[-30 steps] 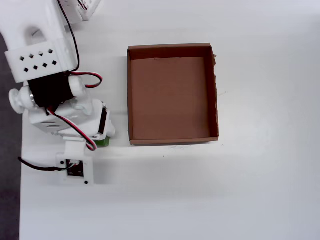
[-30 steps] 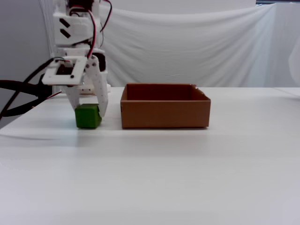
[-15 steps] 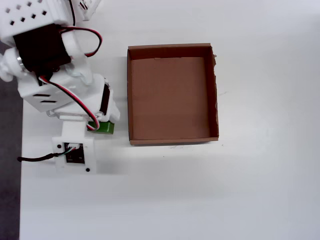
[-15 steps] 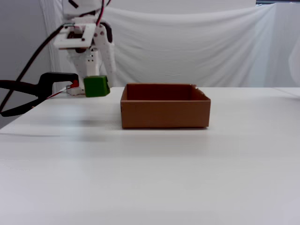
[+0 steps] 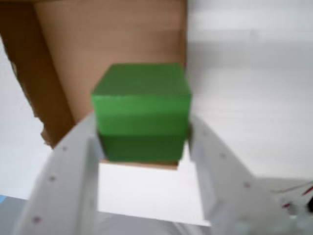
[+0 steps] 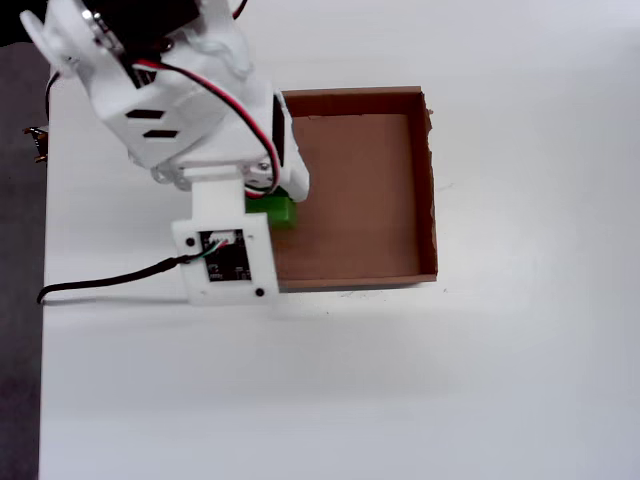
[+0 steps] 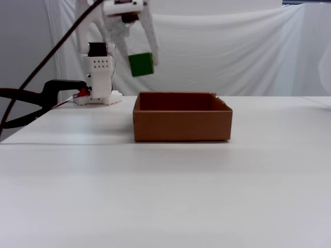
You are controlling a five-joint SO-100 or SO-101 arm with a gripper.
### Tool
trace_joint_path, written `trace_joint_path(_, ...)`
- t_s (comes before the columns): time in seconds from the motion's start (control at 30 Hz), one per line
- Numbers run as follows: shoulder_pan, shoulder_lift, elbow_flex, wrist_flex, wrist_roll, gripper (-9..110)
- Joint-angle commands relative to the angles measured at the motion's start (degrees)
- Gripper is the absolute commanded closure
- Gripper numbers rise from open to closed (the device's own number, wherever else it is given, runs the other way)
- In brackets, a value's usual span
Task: Grasp a green cube and put it in a box.
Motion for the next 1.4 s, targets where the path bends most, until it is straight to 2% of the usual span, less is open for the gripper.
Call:
trace_joint_path(0.0, -3.43, -0.79, -4.13, 0.53, 1.58, 90)
trace_joint_path(0.4, -10.81, -12.39, -5.19, -0.35, 6.77, 90)
trace_joint_path(1.03, -13.97, -28.65, -11.95, -0.7, 10.55, 91)
trace_joint_path(1.37, -14.85, -31.9, -11.78, -2.11, 10.99, 91)
